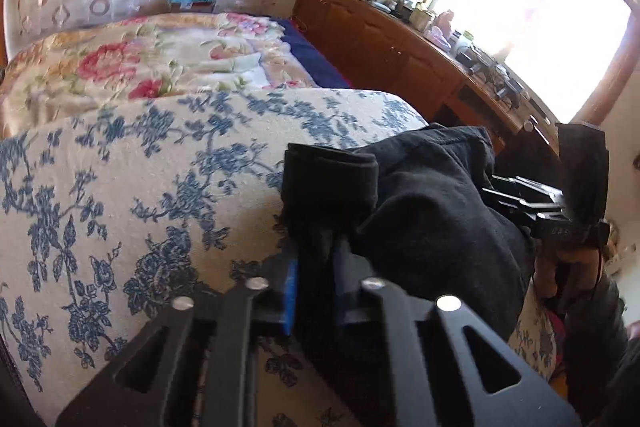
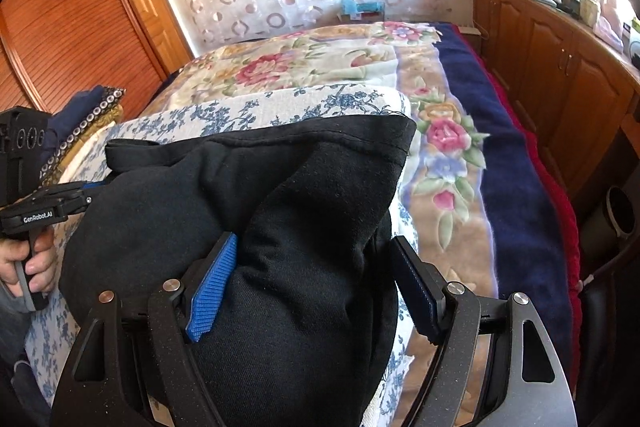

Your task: Fold small clothes

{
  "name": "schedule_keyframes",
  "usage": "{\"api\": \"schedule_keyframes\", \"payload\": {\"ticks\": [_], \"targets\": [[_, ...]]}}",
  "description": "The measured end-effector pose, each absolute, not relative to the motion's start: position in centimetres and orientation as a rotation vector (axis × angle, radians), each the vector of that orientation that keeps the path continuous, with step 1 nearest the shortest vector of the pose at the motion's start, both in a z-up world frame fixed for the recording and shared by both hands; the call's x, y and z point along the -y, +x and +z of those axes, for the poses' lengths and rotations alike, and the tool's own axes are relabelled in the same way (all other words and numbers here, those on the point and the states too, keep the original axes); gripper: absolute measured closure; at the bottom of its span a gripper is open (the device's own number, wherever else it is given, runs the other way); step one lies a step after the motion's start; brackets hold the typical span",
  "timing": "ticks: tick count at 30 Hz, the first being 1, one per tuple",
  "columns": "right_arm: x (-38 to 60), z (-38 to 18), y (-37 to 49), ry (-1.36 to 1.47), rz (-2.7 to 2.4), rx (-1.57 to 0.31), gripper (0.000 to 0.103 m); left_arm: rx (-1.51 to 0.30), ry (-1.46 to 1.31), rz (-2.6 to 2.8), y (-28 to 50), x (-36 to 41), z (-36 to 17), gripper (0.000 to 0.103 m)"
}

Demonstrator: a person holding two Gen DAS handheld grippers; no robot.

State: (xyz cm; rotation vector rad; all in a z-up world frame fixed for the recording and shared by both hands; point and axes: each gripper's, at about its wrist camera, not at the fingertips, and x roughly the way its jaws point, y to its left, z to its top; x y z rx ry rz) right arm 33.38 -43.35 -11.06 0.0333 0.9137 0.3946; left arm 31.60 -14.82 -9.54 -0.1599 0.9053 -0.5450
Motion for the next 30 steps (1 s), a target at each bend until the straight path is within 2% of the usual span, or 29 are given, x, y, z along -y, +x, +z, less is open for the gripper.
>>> {"api": "schedule_keyframes", "payload": {"ticks": [10, 25, 27, 29, 30], "targets": [[41.9, -9.0, 32.6, -0.045, 0.408, -0.857, 0.025, -0.785, -0.173, -0.555, 29.3, 11.5, -5.1, 0.097], [41.6, -11.5, 35.4, 0.025, 0.440, -0.939, 0.024, -0.835, -0.135, -0.514, 30.0, 11.1, -7.8, 0.097], [41.3, -11.4, 35.1, 0.025, 0.445, -0.936, 0.031, -0.824, -0.118, -0.513, 29.9, 11.3, -7.8, 0.097], [41.1, -11.4, 35.0, 0.048, 0.500, -0.942, 0.059, -0.810, -0.105, -0.510, 29.6, 11.5, -7.5, 0.097], [41.0, -11.4, 34.9, 0.063, 0.519, -0.948, 0.064, -0.802, -0.105, -0.512, 29.4, 11.5, -7.3, 0.097]]}}
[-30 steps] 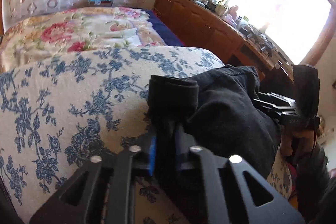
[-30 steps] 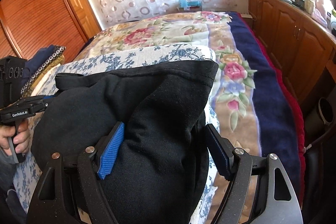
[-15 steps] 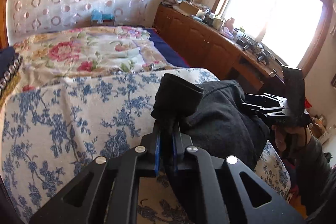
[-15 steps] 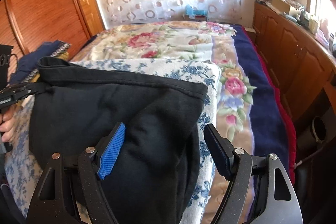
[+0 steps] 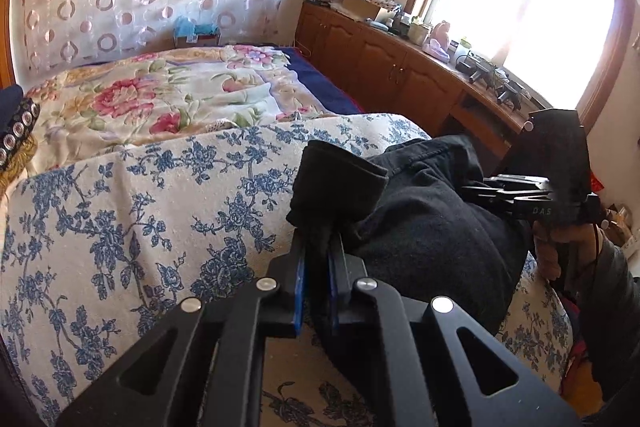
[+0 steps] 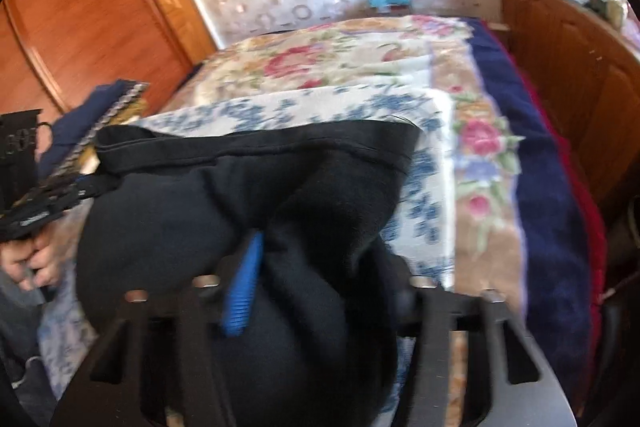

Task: Fold small clothes
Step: 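Grasp the shirt with the right gripper while the left gripper holds, lift, then carry the held shirt with both grippers over the clothes stack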

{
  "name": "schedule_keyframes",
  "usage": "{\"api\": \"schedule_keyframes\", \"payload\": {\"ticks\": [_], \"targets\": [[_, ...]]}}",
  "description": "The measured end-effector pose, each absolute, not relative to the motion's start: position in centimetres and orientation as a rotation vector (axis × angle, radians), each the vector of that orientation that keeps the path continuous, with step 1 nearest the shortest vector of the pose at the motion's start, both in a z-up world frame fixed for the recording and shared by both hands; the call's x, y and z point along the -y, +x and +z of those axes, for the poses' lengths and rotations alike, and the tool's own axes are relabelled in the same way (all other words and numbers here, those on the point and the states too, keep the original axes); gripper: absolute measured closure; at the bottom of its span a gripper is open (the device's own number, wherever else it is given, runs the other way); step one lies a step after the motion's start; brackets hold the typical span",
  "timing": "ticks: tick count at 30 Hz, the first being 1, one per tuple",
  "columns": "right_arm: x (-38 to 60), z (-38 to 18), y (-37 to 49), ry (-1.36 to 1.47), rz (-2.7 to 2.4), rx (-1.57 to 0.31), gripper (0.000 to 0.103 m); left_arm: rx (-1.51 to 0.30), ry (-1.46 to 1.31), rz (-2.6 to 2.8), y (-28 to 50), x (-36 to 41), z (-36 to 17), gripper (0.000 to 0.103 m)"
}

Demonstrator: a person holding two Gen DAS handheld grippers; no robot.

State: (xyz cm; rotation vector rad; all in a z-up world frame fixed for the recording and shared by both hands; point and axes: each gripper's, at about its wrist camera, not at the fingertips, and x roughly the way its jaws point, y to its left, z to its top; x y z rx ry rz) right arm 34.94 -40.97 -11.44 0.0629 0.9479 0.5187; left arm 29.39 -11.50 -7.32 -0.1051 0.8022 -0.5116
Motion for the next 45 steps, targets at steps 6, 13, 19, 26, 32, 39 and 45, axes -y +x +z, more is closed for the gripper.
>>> {"api": "schedule_keyframes", "payload": {"ticks": [6, 13, 19, 26, 32, 39, 45], "targets": [[39.9, -10.4, 33.6, 0.039, 0.523, -0.919, 0.086, -0.742, -0.118, -0.539, 27.6, 11.0, -5.3, 0.097], [37.9, -6.3, 31.3, 0.001, 0.500, -0.785, 0.089, -0.676, -0.111, -0.522, 25.0, 9.0, -2.2, 0.097], [34.2, -3.3, 30.1, -0.072, 0.510, -0.692, 0.090, -0.604, -0.120, -0.485, 22.6, 5.6, 0.2, 0.097], [28.7, -0.2, 30.0, -0.116, 0.571, -0.619, 0.090, -0.526, -0.137, -0.417, 20.1, 0.4, 2.5, 0.097], [22.2, 2.6, 31.0, -0.185, 0.653, -0.568, 0.090, -0.459, -0.175, -0.329, 18.5, -5.4, 4.0, 0.097], [13.2, 6.1, 34.1, -0.266, 0.770, -0.501, 0.090, -0.392, -0.230, -0.190, 18.0, -13.0, 4.8, 0.097], [3.6, 6.4, 38.0, -0.345, 0.884, -0.498, 0.090, -0.382, -0.315, -0.066, 17.9, -19.0, 2.7, 0.097]]}}
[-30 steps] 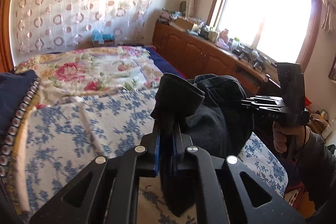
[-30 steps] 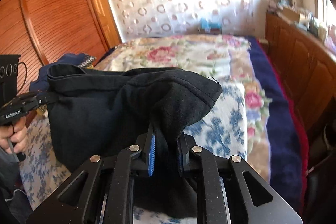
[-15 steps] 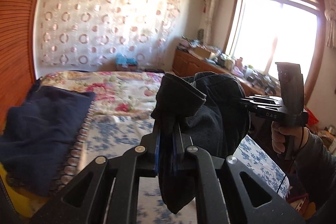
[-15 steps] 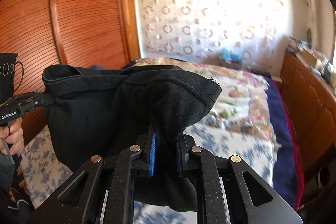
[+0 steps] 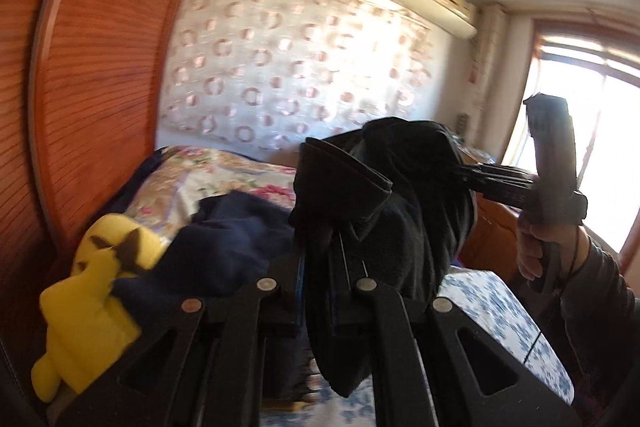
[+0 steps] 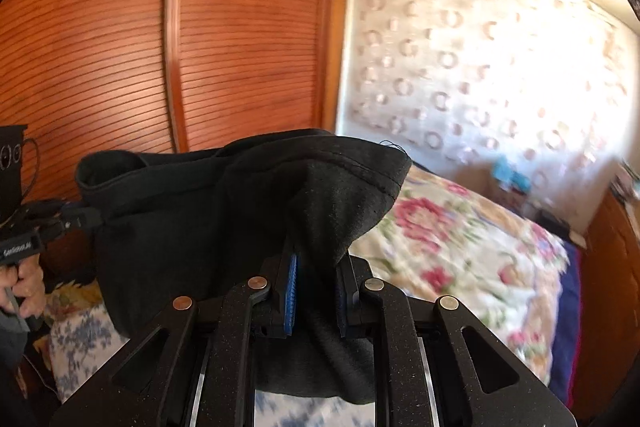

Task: Fold small clothes
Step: 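Carry the held shirt with both grippers over the clothes stack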

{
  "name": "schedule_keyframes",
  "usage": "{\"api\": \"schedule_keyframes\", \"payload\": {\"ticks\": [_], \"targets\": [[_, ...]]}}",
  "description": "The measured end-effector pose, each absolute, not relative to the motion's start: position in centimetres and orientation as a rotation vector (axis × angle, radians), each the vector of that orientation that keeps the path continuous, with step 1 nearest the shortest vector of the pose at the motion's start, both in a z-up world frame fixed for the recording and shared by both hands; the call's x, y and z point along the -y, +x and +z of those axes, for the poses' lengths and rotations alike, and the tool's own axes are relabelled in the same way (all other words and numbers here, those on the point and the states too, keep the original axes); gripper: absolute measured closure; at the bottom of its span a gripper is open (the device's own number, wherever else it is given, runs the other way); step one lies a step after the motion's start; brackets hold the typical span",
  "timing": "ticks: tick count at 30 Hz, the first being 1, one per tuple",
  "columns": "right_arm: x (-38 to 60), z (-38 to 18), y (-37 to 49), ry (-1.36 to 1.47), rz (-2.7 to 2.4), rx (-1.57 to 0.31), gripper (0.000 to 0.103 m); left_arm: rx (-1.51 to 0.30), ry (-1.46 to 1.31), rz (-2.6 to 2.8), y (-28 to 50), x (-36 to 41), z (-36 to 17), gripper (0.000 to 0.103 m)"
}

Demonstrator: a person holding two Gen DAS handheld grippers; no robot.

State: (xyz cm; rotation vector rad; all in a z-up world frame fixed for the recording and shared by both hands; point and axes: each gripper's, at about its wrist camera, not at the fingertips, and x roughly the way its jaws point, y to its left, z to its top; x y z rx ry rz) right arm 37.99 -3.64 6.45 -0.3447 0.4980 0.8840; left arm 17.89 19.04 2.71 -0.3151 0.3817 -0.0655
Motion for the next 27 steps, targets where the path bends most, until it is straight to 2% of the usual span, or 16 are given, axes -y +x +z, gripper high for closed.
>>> {"api": "schedule_keyframes", "payload": {"ticks": [7, 12, 13, 15, 16, 17, 19, 23, 27], "targets": [[-9.4, 2.4, 41.8, -0.463, 0.977, -0.525, 0.091, -0.442, -0.371, 0.060, 17.7, -23.3, -2.1, 0.097], [-13.5, -0.5, 43.5, -0.490, 0.983, -0.565, 0.090, -0.482, -0.382, 0.106, 17.9, -24.5, -4.0, 0.096], [-13.8, -0.8, 43.6, -0.494, 0.978, -0.566, 0.089, -0.488, -0.379, 0.114, 17.7, -24.5, -4.0, 0.093], [-14.5, -1.6, 43.8, -0.504, 0.951, -0.566, 0.082, -0.492, -0.371, 0.125, 17.7, -24.6, -4.2, 0.090], [-14.6, -1.7, 43.9, -0.505, 0.934, -0.569, 0.071, -0.491, -0.367, 0.128, 17.5, -24.5, -4.2, 0.086], [-14.2, -1.7, 44.0, -0.499, 0.900, -0.573, 0.055, -0.487, -0.359, 0.135, 17.3, -24.4, -4.0, 0.082], [-13.4, -1.4, 44.0, -0.473, 0.880, -0.566, 0.040, -0.468, -0.332, 0.152, 16.8, -24.0, -3.5, 0.080], [-11.3, -1.5, 43.1, -0.418, 0.849, -0.557, 0.038, -0.431, -0.247, 0.195, 15.4, -23.3, -2.3, 0.066], [-10.0, -3.2, 42.3, -0.357, 0.875, -0.612, 0.037, -0.432, -0.209, 0.221, 14.6, -23.1, -1.7, 0.062]]}}
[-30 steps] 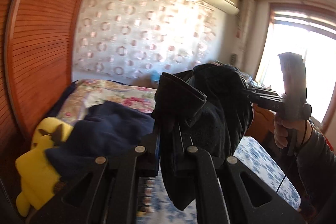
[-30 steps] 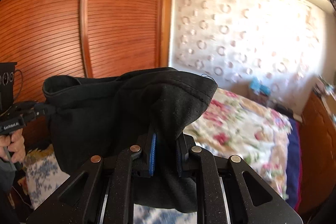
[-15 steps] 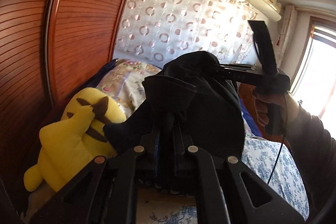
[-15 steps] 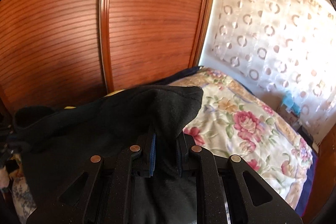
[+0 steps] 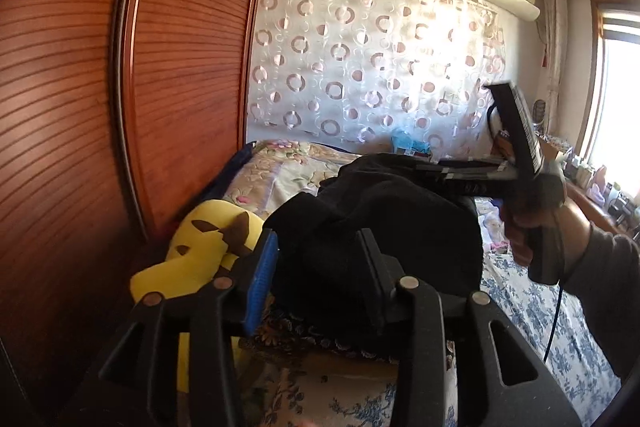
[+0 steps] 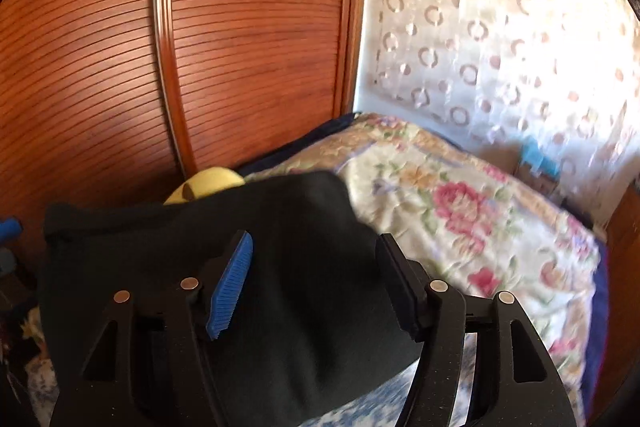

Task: Fold small clothes
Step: 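Carry the held shirt with both grippers over the clothes stack, then lower the shirt onto the clothes stack and open both grippers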

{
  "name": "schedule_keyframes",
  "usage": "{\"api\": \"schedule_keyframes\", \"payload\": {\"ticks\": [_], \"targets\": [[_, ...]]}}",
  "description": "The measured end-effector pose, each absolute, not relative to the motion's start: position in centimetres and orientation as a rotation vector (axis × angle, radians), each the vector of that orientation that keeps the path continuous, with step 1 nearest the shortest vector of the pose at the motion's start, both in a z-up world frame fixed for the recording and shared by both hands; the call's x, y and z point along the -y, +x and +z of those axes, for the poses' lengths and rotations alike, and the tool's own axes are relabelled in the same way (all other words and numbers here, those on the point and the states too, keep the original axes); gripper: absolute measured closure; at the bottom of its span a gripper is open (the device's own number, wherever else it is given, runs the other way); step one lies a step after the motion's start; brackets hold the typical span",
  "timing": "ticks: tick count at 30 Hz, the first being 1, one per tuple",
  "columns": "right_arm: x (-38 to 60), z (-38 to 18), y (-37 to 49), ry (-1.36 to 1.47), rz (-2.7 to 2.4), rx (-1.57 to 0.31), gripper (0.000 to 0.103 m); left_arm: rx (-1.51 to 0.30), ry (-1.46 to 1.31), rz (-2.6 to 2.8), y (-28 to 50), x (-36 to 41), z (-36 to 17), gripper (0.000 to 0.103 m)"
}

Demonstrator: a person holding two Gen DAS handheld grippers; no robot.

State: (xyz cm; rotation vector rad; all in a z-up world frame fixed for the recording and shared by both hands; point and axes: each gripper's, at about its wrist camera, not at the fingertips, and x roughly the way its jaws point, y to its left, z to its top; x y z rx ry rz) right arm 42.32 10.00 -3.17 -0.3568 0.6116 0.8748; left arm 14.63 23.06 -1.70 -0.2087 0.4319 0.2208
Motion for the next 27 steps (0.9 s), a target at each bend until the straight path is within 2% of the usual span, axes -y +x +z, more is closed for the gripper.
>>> {"api": "schedule_keyframes", "payload": {"ticks": [6, 16, 27], "targets": [[-10.7, -5.4, 42.9, -0.308, 0.850, -0.667, 0.026, -0.427, -0.170, 0.214, 12.8, -21.8, -0.6, 0.052], [-5.2, 0.1, 37.9, -0.243, 0.806, -0.586, 0.025, -0.429, -0.139, 0.225, 10.4, -19.3, 1.2, 0.051], [4.9, 3.4, 27.8, -0.177, 0.727, -0.482, 0.017, -0.456, -0.081, 0.128, 9.7, -13.6, 0.8, 0.051]]}}
